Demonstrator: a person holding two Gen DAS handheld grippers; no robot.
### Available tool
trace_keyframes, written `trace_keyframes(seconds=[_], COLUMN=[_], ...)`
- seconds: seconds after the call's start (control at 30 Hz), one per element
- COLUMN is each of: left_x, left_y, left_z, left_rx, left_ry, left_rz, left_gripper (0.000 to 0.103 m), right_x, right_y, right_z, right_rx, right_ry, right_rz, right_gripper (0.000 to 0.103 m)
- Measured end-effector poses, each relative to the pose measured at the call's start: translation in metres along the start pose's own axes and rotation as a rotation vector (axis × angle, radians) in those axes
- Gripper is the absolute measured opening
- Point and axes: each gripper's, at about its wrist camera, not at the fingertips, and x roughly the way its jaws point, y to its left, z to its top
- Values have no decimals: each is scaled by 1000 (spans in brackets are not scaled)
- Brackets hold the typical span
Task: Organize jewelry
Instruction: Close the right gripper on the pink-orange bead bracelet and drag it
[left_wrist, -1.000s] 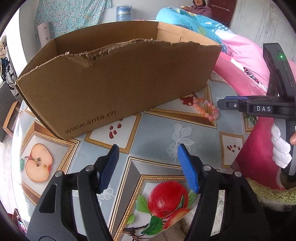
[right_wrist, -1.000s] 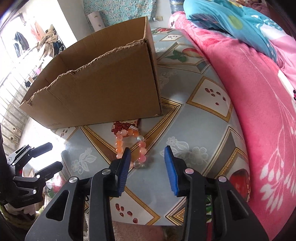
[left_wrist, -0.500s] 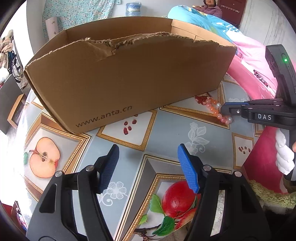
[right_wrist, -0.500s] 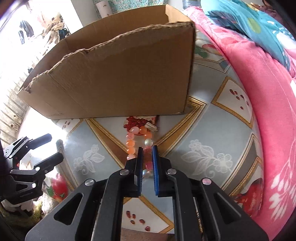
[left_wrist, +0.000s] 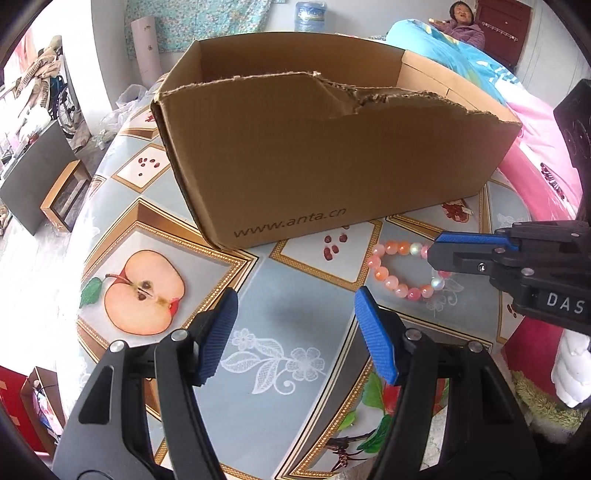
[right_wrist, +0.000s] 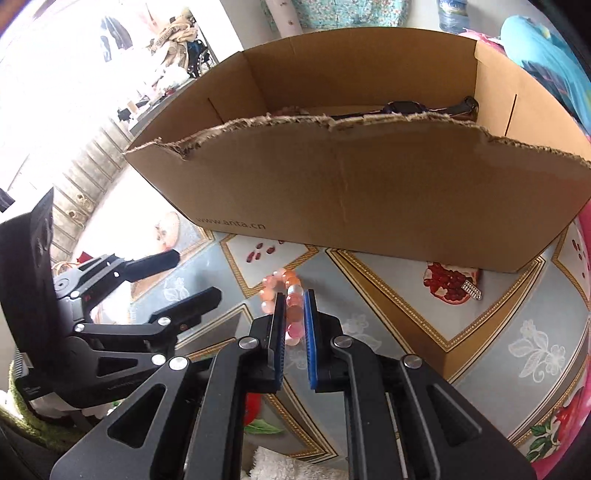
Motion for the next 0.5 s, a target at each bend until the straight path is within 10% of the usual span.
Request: trace_keyframes(seconds=[0.5], left_x=[4], left_y=[-12], left_z=[8], left_rx=[34], left_ry=[18], left_rz=[4], left_gripper=[62], right_x=[-1], right_y=[-4], right_z=[0], right_rx=[21], right_ry=[27], right_rz=[-48], right_gripper=[11])
